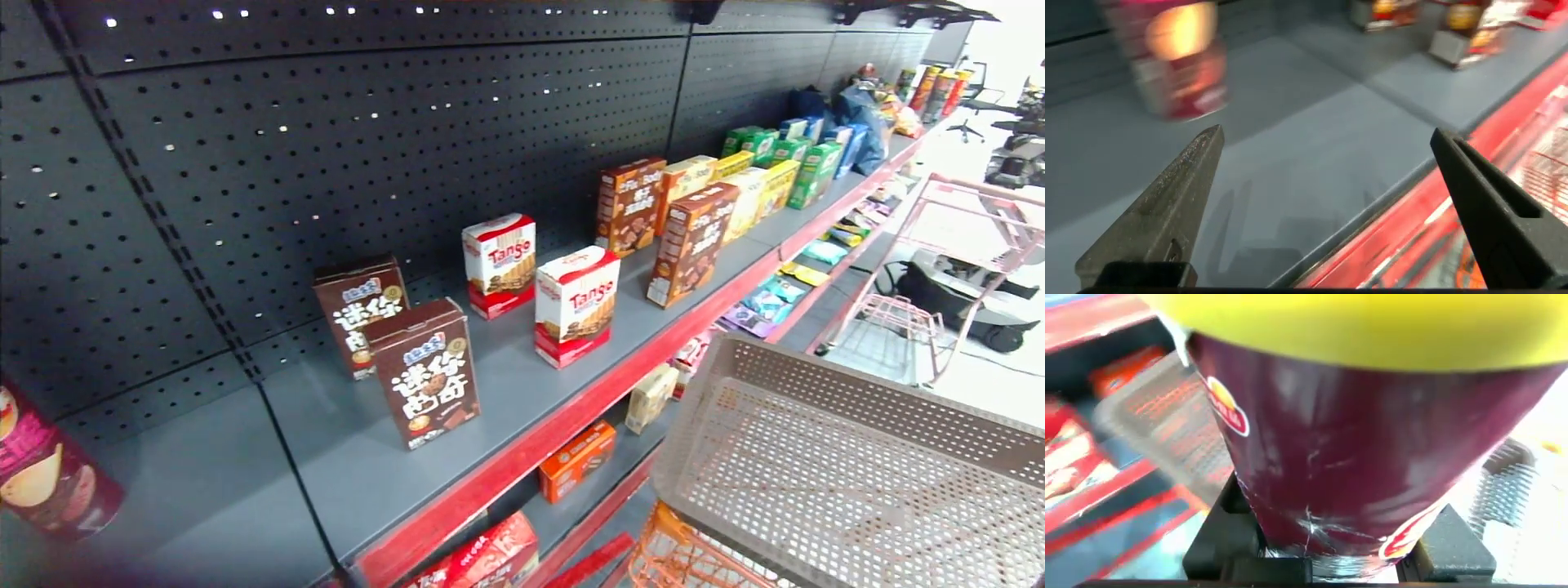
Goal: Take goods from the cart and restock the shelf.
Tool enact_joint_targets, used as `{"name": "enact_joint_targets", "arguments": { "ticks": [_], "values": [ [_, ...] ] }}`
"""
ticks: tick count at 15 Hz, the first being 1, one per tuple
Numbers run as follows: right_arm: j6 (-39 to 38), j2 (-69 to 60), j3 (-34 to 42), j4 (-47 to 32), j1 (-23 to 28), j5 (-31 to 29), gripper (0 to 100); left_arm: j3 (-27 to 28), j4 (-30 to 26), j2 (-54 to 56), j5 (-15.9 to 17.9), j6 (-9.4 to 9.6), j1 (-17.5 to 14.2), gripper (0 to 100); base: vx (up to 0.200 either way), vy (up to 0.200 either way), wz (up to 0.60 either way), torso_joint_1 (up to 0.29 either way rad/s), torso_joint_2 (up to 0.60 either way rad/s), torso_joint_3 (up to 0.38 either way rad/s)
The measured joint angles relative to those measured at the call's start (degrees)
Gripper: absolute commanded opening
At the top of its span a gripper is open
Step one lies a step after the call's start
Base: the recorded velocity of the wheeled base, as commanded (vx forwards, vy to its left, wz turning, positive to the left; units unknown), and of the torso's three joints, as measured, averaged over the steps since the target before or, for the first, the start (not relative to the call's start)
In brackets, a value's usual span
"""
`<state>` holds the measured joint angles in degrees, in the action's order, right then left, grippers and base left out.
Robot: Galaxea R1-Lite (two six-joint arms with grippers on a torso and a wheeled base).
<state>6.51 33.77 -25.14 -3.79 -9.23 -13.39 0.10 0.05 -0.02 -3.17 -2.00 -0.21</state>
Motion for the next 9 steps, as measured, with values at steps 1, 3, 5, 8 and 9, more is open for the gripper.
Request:
{"name": "enact_joint_targets", "arguments": {
  "ticks": [1, 3, 5, 8, 9],
  "values": [
    [-0.16, -1.91, 0.85, 0.27, 0.09, -0.05, 0, 0.00, 0.02, 0.00, -0.05, 0.00, -0.01, 100, 0.000, 0.000, 0.60, 0.007, 0.00, 0.002],
    [-0.28, -4.33, 1.57, 0.49, -0.63, -0.07, 0, -0.02, -0.02, 0.00, -0.05, 0.00, -0.01, 100, 0.000, 0.000, 0.60, -0.002, 0.00, 0.002],
    [-0.30, -5.72, 1.93, 0.46, -1.85, -0.24, 0, -0.02, 0.00, 0.00, -0.05, 0.01, -0.04, 100, 0.000, 0.000, 0.60, 0.007, 0.00, 0.005],
    [-0.28, -6.73, 2.10, 0.46, -2.69, -0.40, 0, -0.02, 0.00, 0.00, -0.05, 0.01, -0.04, 100, 0.000, 0.000, 0.60, 0.002, 0.00, 0.004],
    [-0.28, -6.88, 2.12, 0.45, -2.80, -0.40, 0, -0.02, 0.02, 0.00, -0.02, 0.01, -0.04, 100, 0.000, 0.000, 0.60, 0.002, 0.00, 0.007]
  ]
}}
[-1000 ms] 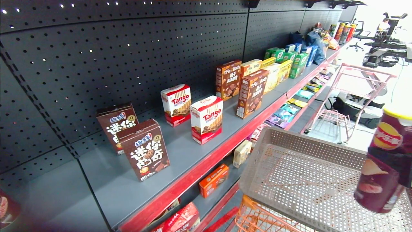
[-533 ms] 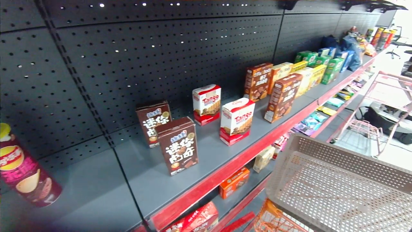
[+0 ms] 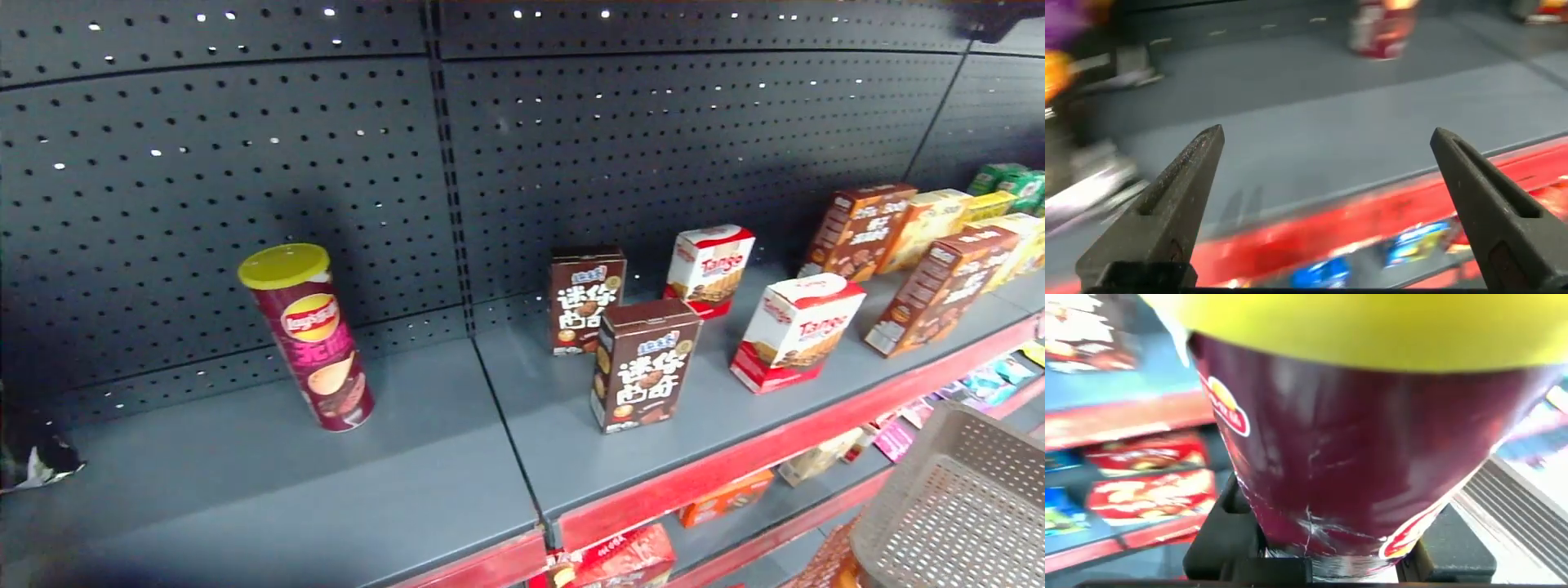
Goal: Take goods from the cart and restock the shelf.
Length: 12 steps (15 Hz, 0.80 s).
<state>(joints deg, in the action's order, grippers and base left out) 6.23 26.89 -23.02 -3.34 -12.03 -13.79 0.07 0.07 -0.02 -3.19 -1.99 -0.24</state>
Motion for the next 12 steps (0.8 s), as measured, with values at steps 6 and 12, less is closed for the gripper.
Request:
{"name": "enact_joint_targets", "arguments": {
  "ticks": [6, 12],
  "values": [
    [0.22, -1.46, 1.60, -0.46, 0.35, 0.24, 0, 0.02, -0.02, 0.00, -0.04, -0.01, 0.00, 100, 0.000, 0.000, 0.30, 0.000, 0.00, 0.002],
    [-2.02, -5.47, 1.91, -0.38, -0.50, 9.65, 0, 0.00, -0.02, 0.00, 0.02, -0.01, 0.00, 100, 0.000, 0.000, 0.00, 0.000, 0.00, 0.000]
  ]
}}
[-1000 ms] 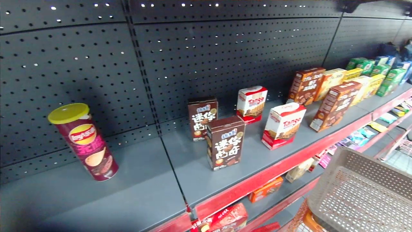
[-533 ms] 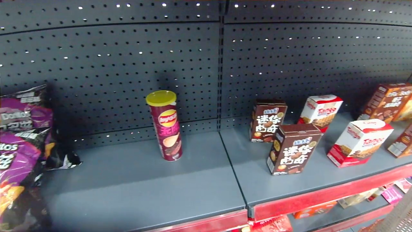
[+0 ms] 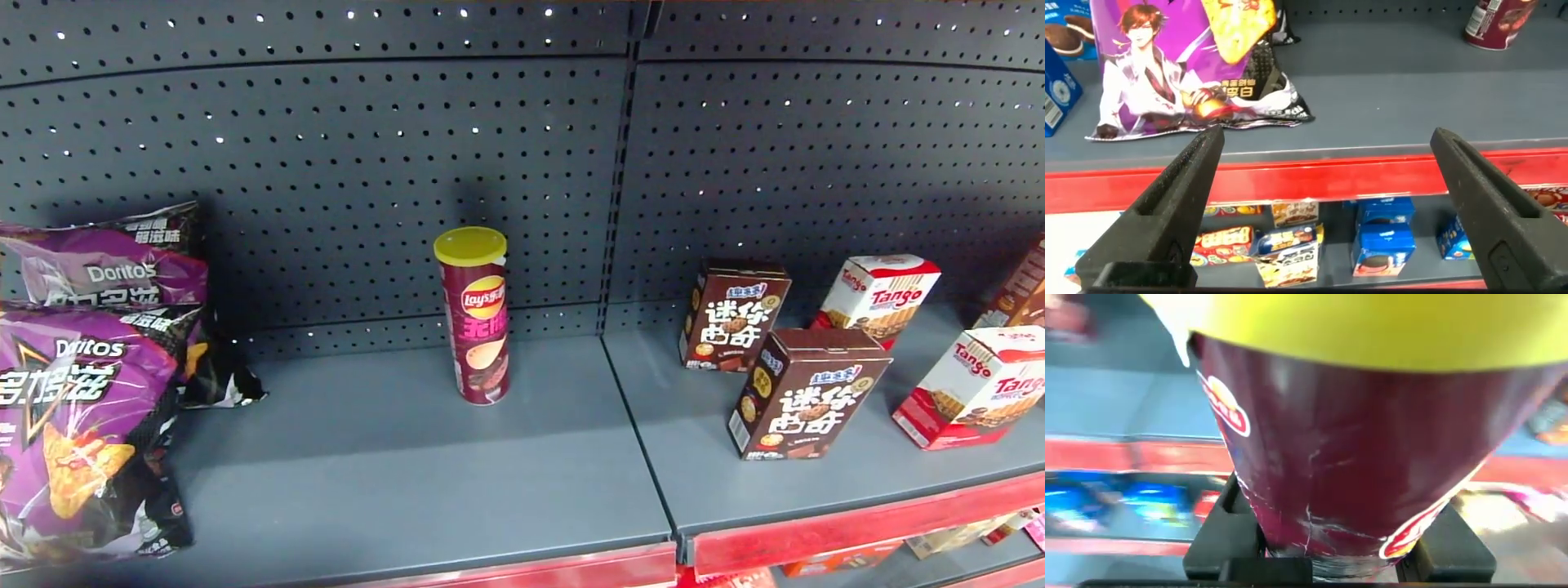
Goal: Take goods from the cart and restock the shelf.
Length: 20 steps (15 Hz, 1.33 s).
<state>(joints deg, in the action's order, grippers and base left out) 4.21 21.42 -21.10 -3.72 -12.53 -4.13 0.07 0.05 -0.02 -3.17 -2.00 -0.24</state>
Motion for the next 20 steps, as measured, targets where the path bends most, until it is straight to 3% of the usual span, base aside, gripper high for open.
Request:
{"name": "enact_joint_targets", "arguments": {
  "ticks": [6, 10, 13, 17, 20],
  "values": [
    [-0.54, -4.97, -1.39, -0.27, -2.73, 4.75, 0, 0.00, 0.00, 0.00, -0.06, 0.00, 0.02, 100, 0.000, 0.000, 0.00, 0.000, 0.00, 0.000],
    [-0.38, -5.27, -2.71, -0.33, -3.47, 4.73, 0, 0.00, 0.00, 0.00, -0.05, 0.01, 0.02, 100, 0.000, 0.000, 0.00, 0.000, 0.00, 0.000],
    [-0.38, -5.13, -2.85, -2.19, -0.45, 4.45, 0, 0.00, -0.05, 0.00, -0.05, 0.00, 0.00, 100, 0.000, 0.000, 0.00, 0.000, 0.00, 0.000],
    [-0.24, -5.16, -7.67, -12.70, 2.45, 4.38, 0, 0.00, -0.05, 0.00, -0.05, 0.04, 0.00, 100, 0.000, 0.000, 0.00, 0.000, 0.00, 0.000],
    [-0.02, -5.60, -9.83, -16.15, 5.81, 4.32, 0, -0.02, -0.12, 0.00, 3.04, 2.49, 0.09, 100, 0.000, 0.000, 0.00, 0.000, 0.00, 0.000]
  ]
}}
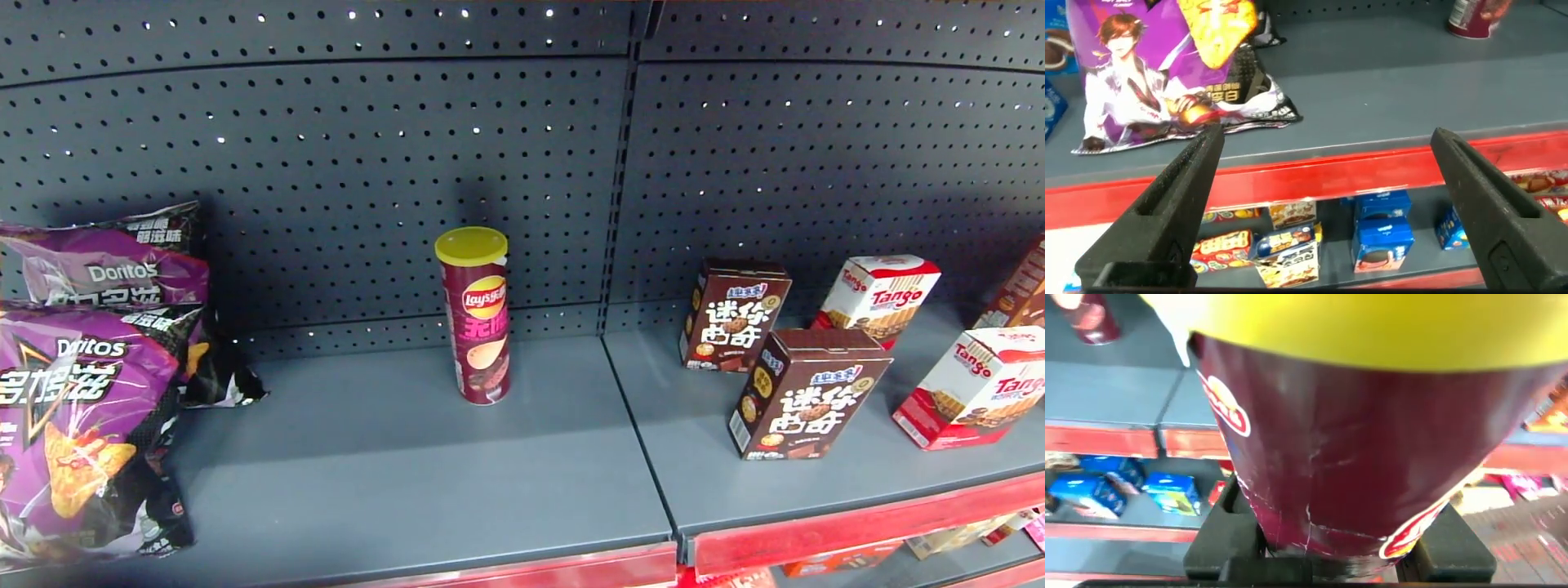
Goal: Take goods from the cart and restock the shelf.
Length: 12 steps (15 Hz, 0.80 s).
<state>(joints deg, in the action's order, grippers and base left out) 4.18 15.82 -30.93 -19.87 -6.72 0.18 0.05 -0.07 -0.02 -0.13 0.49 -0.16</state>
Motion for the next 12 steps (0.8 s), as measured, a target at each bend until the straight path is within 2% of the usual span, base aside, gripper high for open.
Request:
{"name": "enact_joint_targets", "arguments": {
  "ticks": [3, 7, 9, 10, 12],
  "values": [
    [0.13, -1.96, -1.67, -7.79, 3.47, 0.46, 0, -0.05, 0.00, 0.00, 0.56, 0.33, 0.02, 100, 0.000, 0.000, 0.00, 0.000, 0.00, 0.000],
    [3.32, -2.90, -2.08, -8.95, 4.05, 0.66, 0, 0.06, -0.02, -0.20, 0.82, 0.46, 0.16, 100, 0.000, 0.000, 0.00, 0.000, 0.00, 0.000],
    [4.62, -2.32, -1.65, -8.59, 4.16, 0.68, 0, 2.62, -2.68, -1.10, 4.97, 2.46, 0.40, 100, 0.000, 0.000, 0.00, 0.000, 0.00, 0.000],
    [4.66, -1.72, -1.62, -8.20, 4.00, 0.72, 0, 6.56, -7.64, -2.12, 8.40, 3.30, 0.51, 100, 0.000, 0.000, 0.00, 0.000, 0.00, 0.000],
    [4.68, -0.28, -2.06, -6.57, 3.88, 1.12, 0, 13.78, -15.69, -5.49, 17.48, 5.64, 0.71, 100, 0.000, 0.000, 0.00, 0.000, 0.00, 0.000]
  ]
}}
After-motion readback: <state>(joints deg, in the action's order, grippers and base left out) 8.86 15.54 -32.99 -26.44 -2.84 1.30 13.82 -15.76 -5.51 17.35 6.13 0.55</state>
